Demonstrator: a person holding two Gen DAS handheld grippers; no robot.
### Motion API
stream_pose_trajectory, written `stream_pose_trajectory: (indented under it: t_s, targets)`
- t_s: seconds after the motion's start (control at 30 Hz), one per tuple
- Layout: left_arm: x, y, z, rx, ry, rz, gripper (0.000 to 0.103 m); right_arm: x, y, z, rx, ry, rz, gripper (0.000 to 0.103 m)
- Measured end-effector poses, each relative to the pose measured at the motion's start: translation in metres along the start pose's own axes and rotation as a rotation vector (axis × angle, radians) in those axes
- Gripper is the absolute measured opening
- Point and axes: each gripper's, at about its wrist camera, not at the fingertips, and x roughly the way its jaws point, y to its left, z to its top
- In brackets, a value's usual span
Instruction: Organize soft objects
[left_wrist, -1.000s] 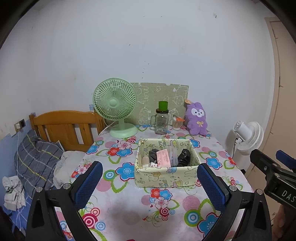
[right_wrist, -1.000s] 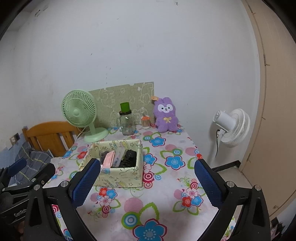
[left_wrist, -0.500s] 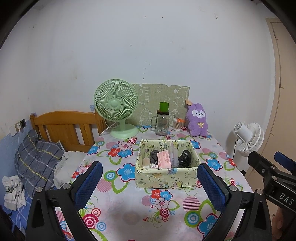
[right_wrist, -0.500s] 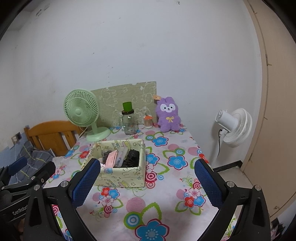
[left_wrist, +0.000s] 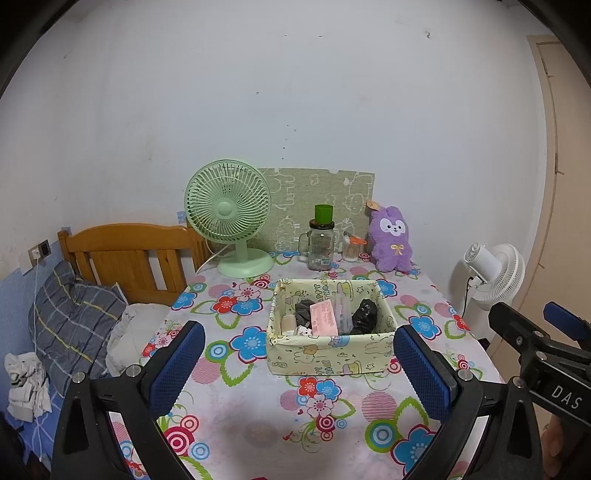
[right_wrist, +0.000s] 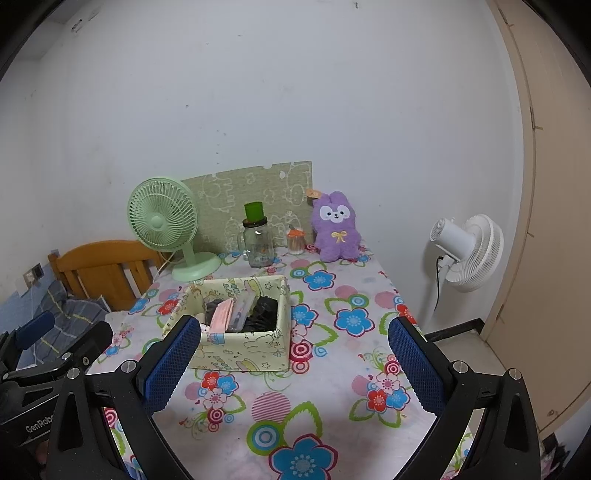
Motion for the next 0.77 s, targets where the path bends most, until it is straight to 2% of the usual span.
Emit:
stream_pose_trajectory:
  t_s: [0.77]
  targets:
    - [-0.0018, 0.0011, -0.0018, -0.007, -0.001, -0.002, 0.103, 0.0002, 0.0011, -0.0005, -0.003, 0.004, 0.002, 0.103]
